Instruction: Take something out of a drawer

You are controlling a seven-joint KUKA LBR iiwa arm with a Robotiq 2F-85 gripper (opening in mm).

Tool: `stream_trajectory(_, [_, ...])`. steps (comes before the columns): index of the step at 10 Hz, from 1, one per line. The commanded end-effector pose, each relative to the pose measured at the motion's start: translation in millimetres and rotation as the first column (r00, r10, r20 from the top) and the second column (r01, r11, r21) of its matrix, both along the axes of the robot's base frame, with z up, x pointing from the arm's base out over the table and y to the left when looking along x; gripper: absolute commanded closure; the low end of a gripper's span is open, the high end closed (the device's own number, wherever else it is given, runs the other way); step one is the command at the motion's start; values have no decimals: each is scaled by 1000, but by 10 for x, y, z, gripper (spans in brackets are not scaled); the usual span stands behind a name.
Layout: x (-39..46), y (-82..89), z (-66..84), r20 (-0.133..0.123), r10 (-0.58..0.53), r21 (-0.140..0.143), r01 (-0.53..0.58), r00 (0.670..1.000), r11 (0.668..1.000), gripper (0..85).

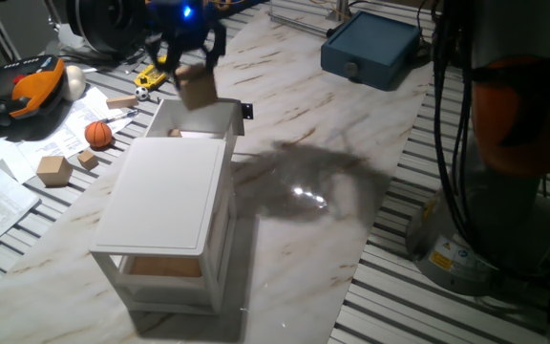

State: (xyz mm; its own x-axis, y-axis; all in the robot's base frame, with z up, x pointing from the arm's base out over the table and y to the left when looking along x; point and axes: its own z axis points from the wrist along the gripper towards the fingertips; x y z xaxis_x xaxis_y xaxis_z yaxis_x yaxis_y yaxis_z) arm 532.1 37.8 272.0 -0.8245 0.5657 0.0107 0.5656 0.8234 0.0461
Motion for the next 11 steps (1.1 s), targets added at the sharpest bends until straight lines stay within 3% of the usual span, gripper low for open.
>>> stream_trajectory(1, [-22, -73, 281, 2, 196, -6, -196, 981, 981, 850])
stream_trajectory(4, [-42, -160, 300, 14, 435, -37, -434, 900, 900, 850])
stream_trajectory(5, [-38, -164, 296, 19, 480, -74, -478, 877, 875, 850])
stream_trajectory(7, [-49, -251, 277, 56, 550, -78, -546, 833, 834, 850])
stream_trajectory(10, [-35, -358, 233, 55, 668, -88, -662, 742, 744, 850])
stream_trajectory(11, [-5, -405, 204, 48, 698, -111, -690, 715, 715, 850])
